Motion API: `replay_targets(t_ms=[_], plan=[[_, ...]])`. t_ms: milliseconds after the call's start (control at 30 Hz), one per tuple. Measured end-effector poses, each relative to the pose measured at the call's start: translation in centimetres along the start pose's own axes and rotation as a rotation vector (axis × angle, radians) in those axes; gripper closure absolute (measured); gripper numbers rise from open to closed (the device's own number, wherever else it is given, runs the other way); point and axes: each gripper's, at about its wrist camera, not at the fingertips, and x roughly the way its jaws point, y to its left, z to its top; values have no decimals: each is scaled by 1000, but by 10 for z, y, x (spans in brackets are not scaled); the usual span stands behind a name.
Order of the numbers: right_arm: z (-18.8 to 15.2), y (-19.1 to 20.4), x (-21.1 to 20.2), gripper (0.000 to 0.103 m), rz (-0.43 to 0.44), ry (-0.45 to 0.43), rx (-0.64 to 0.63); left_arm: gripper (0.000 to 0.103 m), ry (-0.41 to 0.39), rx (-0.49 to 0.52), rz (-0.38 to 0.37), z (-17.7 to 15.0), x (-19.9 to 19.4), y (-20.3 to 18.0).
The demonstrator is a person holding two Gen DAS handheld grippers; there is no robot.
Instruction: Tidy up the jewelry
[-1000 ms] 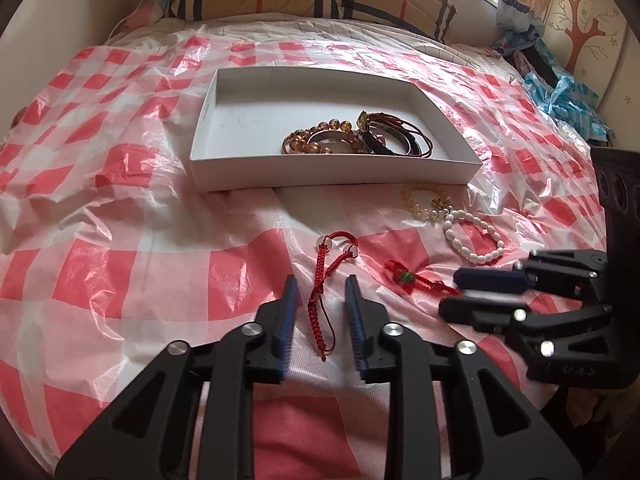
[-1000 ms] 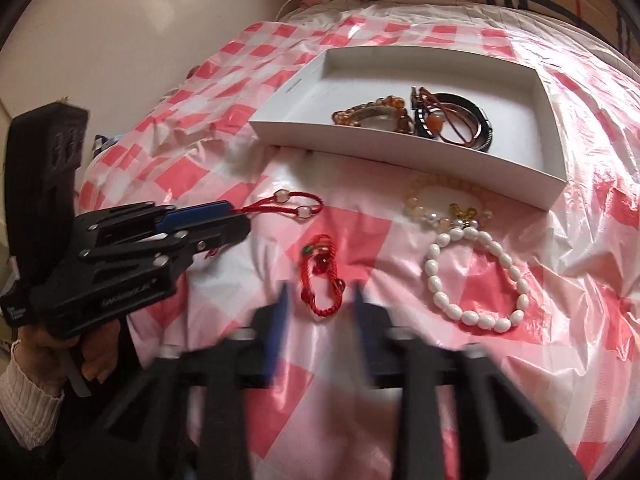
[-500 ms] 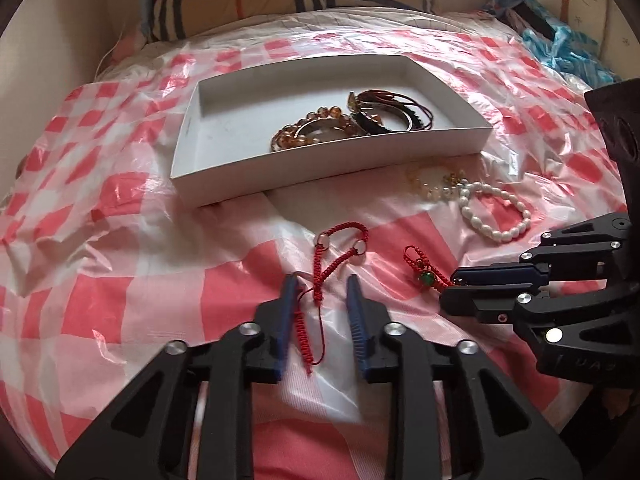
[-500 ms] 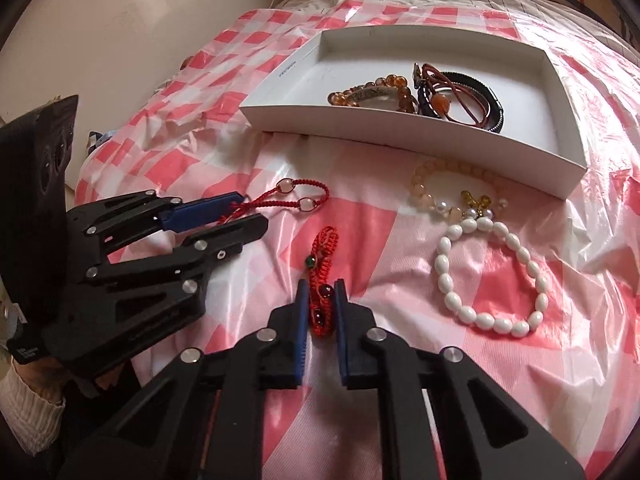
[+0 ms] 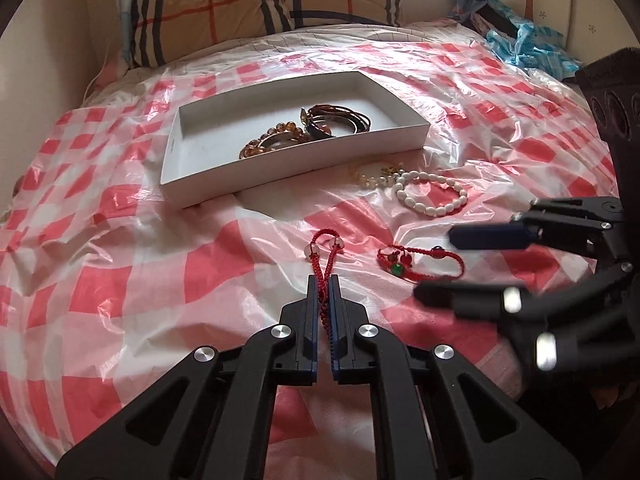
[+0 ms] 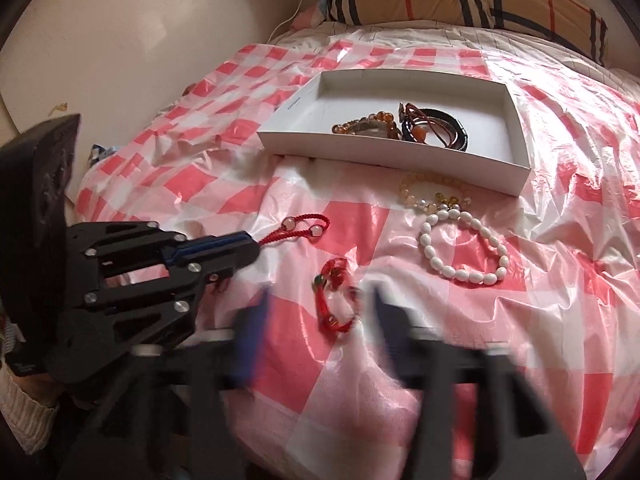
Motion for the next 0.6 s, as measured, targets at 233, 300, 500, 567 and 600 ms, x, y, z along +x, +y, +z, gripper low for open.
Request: replay_targets(t_ms=[233, 300, 500, 567, 600], plan=[[0, -8, 10, 39, -27, 33, 27, 60, -43, -53, 34, 4, 0, 9], [0, -13, 9, 39, -26, 26, 55, 55, -70, -67, 31, 6, -2, 10], [5, -33, 16, 39, 12, 24, 155, 54, -108, -78, 40, 11, -2, 12], [6, -35, 24, 47, 3, 56, 158, 54, -104, -70, 49, 12, 1, 11], [6, -32, 26, 49, -14, 65, 144, 54, -101, -68, 42, 12, 2, 10]])
